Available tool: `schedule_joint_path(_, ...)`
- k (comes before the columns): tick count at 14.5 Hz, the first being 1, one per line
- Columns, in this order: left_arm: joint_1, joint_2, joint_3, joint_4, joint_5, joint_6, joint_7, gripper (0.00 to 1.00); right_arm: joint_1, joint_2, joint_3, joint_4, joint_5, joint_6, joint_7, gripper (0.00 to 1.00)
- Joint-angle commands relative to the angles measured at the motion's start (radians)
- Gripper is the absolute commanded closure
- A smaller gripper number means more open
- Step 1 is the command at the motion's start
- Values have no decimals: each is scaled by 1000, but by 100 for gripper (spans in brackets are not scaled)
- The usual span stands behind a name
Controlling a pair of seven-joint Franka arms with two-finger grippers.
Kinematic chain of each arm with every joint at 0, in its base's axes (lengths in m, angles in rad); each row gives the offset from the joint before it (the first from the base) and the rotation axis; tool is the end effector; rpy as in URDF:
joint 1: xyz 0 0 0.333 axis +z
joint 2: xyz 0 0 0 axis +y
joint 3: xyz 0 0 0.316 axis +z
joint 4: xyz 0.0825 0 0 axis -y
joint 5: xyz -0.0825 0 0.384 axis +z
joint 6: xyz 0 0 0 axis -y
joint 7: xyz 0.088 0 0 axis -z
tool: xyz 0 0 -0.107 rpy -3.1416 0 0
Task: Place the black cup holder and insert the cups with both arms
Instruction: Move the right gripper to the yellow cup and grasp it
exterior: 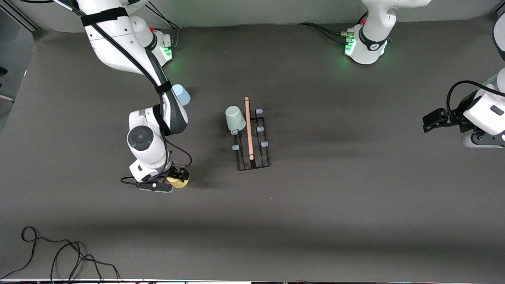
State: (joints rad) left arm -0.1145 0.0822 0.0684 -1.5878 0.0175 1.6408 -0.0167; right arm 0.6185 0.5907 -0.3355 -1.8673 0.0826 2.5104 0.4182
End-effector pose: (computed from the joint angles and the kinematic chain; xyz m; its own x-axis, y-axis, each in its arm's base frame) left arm 0.5826 -0.0266 0.5758 0.9991 -0.0307 -0.0286 -0.0313 -0.9992 -0.0235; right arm 0.6185 0.1935 0.2206 0.9823 -0.1318 0.1329 -0.1435 -0.9862 0.0831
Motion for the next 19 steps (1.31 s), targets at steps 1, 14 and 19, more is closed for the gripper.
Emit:
schedule_joint_path(1, -7, -12, -2, -1, 9, -4, 0, 0, -2, 32, 3, 39, 72, 1, -30, 0)
schedule_joint_path(14, -5, -7, -2, -3, 9, -1, 3, 0, 3, -67, 3, 91, 91, -223, -59, 98)
schedule_joint_path(19, -5, -7, -2, -3, 9, -1, 9, 0, 47, -103, 3, 269, 155, -445, 106, 98)
